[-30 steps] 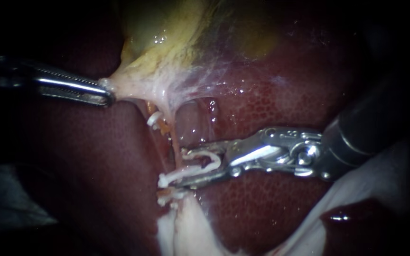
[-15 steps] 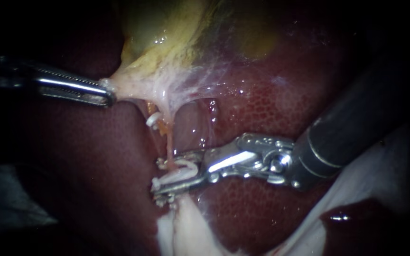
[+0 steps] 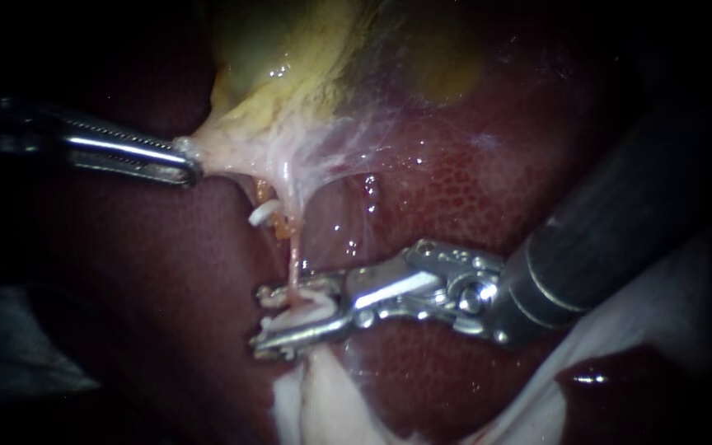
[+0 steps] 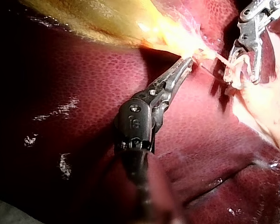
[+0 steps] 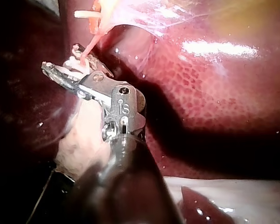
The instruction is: Clipping second clip right tube
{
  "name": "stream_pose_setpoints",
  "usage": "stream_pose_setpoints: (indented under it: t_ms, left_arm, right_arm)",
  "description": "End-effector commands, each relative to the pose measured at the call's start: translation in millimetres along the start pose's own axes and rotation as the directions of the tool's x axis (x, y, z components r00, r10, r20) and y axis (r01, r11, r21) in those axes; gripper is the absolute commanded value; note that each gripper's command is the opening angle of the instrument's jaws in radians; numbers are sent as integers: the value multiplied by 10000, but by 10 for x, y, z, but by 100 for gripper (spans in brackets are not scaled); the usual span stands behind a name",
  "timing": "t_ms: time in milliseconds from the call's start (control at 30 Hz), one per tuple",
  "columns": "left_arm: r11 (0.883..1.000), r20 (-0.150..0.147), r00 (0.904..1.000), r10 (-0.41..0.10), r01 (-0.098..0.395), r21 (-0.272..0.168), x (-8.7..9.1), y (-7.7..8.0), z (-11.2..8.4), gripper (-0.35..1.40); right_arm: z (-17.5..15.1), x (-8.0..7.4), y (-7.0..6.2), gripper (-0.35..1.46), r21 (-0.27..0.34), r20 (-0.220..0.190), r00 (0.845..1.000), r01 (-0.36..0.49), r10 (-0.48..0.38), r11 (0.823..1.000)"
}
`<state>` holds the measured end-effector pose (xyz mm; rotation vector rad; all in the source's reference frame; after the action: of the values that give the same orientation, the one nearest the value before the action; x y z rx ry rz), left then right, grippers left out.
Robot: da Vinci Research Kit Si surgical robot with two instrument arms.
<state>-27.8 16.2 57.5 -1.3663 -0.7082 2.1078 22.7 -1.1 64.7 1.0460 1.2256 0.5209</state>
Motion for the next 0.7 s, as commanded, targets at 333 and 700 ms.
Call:
stream_pose_setpoints:
  t_ms: [333,700]
  left_arm:
    - [10000,1,10000,5,-5,1,-1,0,1,-35]
    - [10000,1,10000,6,-6,4,-1,0,1,-35]
  right_arm:
    - [1,12,-10,38,343,-275,9992,-287,296,9990]
    - [-4,11,-13,-15,389,-263,9919,-1230,1241,9916]
